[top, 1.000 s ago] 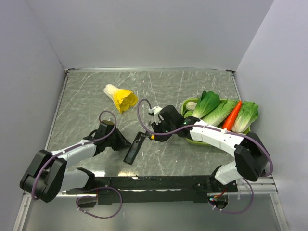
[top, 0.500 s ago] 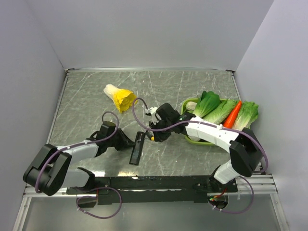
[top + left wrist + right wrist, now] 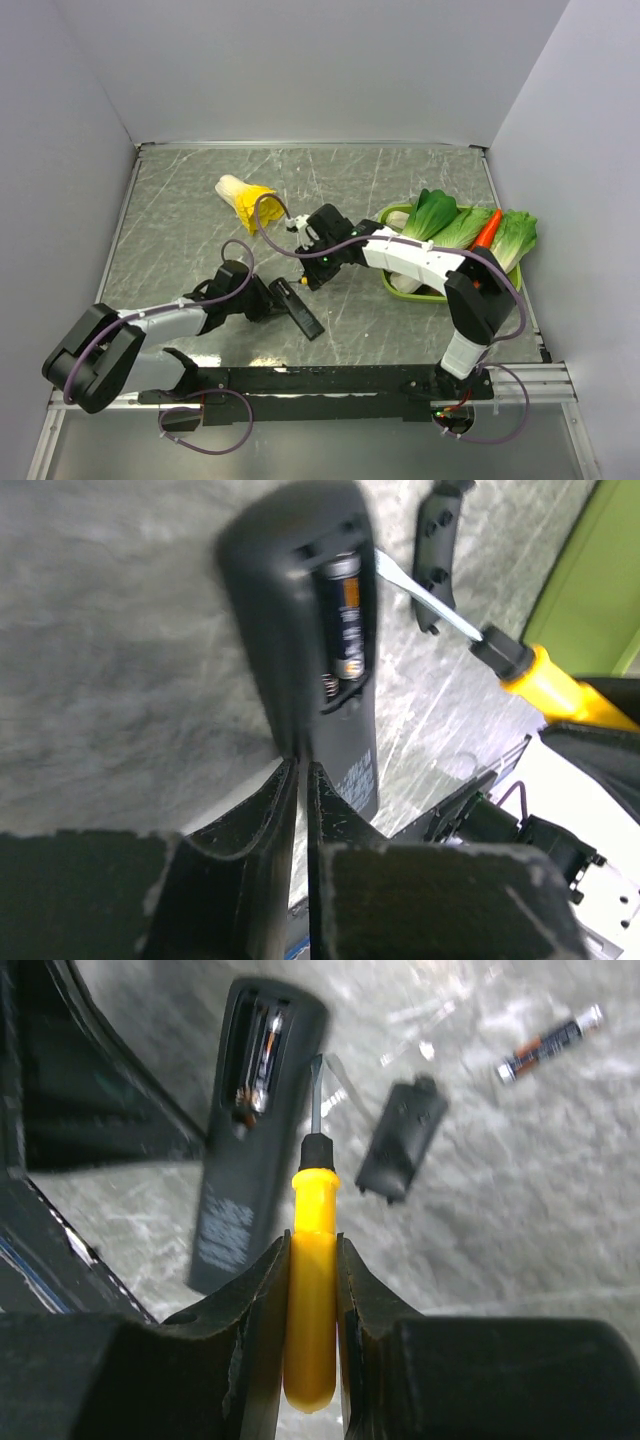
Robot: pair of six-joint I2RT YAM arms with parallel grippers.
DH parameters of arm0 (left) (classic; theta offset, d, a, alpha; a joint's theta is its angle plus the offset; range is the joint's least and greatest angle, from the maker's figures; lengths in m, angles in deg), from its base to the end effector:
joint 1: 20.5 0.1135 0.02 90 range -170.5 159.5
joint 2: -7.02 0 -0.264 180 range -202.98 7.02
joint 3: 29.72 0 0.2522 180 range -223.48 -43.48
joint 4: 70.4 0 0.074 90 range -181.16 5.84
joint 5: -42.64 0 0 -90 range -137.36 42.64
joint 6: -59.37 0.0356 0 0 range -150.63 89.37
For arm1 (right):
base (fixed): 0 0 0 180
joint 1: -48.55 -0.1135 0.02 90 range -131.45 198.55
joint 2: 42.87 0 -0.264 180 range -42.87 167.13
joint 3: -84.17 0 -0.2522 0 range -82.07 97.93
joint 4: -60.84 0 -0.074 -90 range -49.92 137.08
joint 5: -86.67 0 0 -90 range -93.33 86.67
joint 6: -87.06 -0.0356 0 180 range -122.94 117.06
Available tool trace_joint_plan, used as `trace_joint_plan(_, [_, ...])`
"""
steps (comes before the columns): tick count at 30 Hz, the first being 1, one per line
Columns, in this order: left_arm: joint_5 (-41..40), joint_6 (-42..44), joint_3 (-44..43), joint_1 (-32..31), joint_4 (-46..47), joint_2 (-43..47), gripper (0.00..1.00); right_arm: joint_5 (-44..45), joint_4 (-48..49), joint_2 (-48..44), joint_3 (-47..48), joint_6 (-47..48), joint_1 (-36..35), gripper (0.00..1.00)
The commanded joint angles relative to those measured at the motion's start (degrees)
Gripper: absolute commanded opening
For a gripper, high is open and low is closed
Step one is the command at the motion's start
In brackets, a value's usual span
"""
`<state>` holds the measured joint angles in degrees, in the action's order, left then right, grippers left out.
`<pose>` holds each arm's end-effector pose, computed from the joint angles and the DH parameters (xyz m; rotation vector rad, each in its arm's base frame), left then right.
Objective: Unload the batteries from the remote control
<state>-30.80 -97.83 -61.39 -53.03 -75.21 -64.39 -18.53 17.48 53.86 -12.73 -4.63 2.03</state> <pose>0.1689 -0.1198 0.1266 -0.6306 2.5582 -1.0888 0.2375 0.2641 0.2254 -1.1070 2.4091 0.6432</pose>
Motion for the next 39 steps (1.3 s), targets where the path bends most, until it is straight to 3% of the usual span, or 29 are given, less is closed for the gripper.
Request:
trace_joint_plan(1, [-1.3, -2.3, 0.2, -1.4, 4.9, 0.0, 0.13, -3.6, 1.0, 2.8, 5.0, 1.2, -0.7, 0.00])
trace_joint_plan(8, [0.2, -2.8, -2.7, -3.1, 8.7, -5.6, 0.16, -7.0, 1.8, 6.2, 9.0, 3.4, -0.9, 0.00])
trace_joint_plan(13, [-2.0, -1.6, -5.8, -3.1, -0.7, -1.5, 0.25, -1.2, -2.0, 4.9, 12.8, 1.8, -0.9, 0.00])
trace_joint_plan(16, [-7.2, 0.2, -8.4, -2.2, -8.7, 4.0, 0.39, 2.2, -3.0, 1.1, 10.7, -0.8, -0.9, 0.00])
trace_joint_plan(19, [-10.8, 2.4, -10.4, 0.2, -13.6, 7.9, 0.42, 4.6, -5.1, -3.5, 7.4, -2.2, -0.8, 0.00])
trace_joint_plan(25, [-12.2, 8.5, -14.9, 8.1, -16.8, 6.8, 0.34, 2.8, -5.4, -16.6, -4.4, -4.6, -1.1, 0.00])
trace_joint_plan(30, [-9.4, 13.3, -21.6, 9.9, -15.6, -3.7, 0.27, -2.3, -5.7, -22.5, -12.6, -5.4, -4.2, 0.00])
trace_joint_plan(39, [-4.4, 17.1, -25.1, 9.9, -13.4, -17.1, 0.24, 10.0, -9.8, -29.2, -19.9, -13.8, -7.3, 0.00])
